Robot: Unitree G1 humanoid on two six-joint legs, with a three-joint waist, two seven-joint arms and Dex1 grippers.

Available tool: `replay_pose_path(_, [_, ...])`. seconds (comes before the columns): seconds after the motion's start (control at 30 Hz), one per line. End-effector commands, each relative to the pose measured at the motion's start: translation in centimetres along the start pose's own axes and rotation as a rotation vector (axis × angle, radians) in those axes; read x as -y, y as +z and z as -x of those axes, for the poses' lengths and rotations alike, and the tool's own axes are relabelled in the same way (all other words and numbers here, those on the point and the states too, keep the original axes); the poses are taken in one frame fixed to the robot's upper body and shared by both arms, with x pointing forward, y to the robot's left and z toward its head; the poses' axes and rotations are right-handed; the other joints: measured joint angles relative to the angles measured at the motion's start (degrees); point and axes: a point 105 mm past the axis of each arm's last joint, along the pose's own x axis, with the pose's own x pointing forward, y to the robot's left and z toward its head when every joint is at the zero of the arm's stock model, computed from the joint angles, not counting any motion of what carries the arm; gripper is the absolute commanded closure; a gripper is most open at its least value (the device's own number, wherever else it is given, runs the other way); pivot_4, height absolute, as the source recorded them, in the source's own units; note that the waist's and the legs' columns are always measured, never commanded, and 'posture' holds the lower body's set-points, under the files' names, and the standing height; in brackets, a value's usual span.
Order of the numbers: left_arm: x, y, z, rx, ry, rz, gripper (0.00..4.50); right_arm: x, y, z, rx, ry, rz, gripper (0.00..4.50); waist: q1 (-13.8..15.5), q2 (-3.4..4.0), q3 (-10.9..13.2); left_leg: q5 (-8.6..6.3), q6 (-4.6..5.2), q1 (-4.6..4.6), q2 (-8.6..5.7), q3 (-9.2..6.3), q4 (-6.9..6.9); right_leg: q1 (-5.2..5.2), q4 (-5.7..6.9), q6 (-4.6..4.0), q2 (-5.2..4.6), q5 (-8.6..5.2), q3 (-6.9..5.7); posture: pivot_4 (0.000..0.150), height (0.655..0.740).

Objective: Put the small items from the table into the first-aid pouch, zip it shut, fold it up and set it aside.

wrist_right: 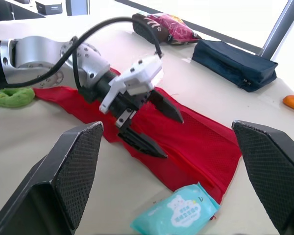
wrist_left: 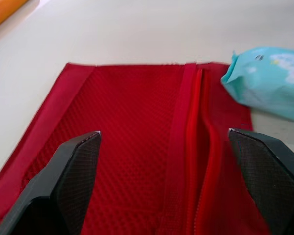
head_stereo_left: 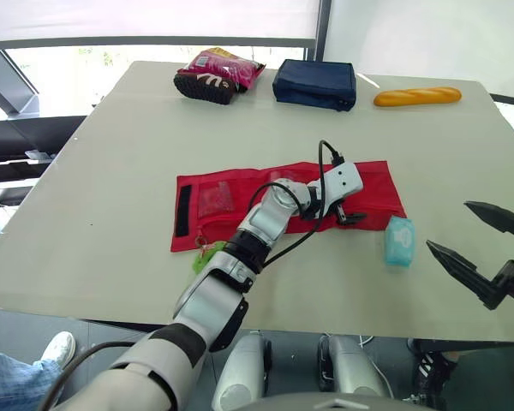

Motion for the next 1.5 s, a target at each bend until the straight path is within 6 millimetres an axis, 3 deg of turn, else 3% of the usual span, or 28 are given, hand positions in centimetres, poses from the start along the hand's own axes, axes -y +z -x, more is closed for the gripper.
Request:
replay_pose_path(0.03, [-0.5,1.0,-0.5,0.007,0.032,-0.053,0.11,-0.1,0.8,0.0,0.025,-0.004,0.044,0.0,0.0,0.0,0.0,0.0,0.0,-0.01,0.0,-0.01,0.0,0.0,0.0,0.0,0.0,0.0,-0.01,0.15,0.7164])
replay_pose_path(0.1, [-0.6,0.7,-0.6,-0.009,0.032,-0.07,0.11,-0.1,0.7,0.0,0.024,-0.005,0.045,0.0,0.0,0.0,0.0,0.0,0.0,-0.01,-0.01,-0.01,0.0,0.0,0.0,0.0,0.0,0.0,-0.01,0.15,0.7164])
replay_pose_path(0.2, [-1.1,0.7,-0.5,-0.012,0.048,-0.095,0.87,-0.1,0.7,0.0,0.025,-0.006,0.048,0.0,0.0,0.0,0.0,0.0,0.0,0.0,-0.01,0.0,0.0,0.0,0.0,0.0,0.0,0.0,-0.01,0.15,0.7164])
replay_pose_path(0.43, [-1.4,1.2,-0.4,0.008,0.044,-0.11,4.47,-0.1,0.4,-0.1,0.023,-0.008,0.052,0.0,0.0,0.0,0.0,0.0,0.0,0.0,0.0,0.0,0.0,0.0,0.0,-0.03,-0.01,0.02,-0.01,0.15,0.7164])
replay_pose_path(0.67, [-0.8,0.4,1.2,0.013,-0.016,-0.141,4.47,-0.3,-0.2,0.2,-0.015,-0.012,0.031,0.0,-0.1,0.01,0.0,0.0,0.0,0.0,0.01,0.01,0.0,-0.01,0.0,-0.08,-0.01,0.04,0.01,0.15,0.7164])
replay_pose_path(0.83, [-0.3,-0.4,3.0,0.021,-0.066,-0.167,4.47,-0.7,-2.0,0.4,-0.124,-0.012,0.021,0.0,-0.1,0.02,0.0,0.0,0.0,0.03,0.03,0.02,-0.01,0.0,0.02,-0.19,0.0,0.1,0.01,0.15,0.7164])
replay_pose_path(1.3, [2.7,-0.7,6.8,0.09,-0.298,-0.265,4.47,-1.3,-2.0,0.2,-0.116,0.011,-0.005,0.0,0.0,0.05,0.0,0.0,0.0,0.04,0.04,0.01,-0.01,0.01,0.02,-0.19,-0.01,0.1,0.01,0.15,0.7164])
replay_pose_path(1.5, [2.9,-0.9,7.1,0.082,-0.313,-0.264,4.47,-1.8,-3.1,0.2,-0.172,0.02,-0.032,0.0,0.0,0.05,0.0,0.0,0.0,0.04,0.03,0.02,-0.01,0.01,0.02,-0.18,0.0,0.1,0.01,0.15,0.7164])
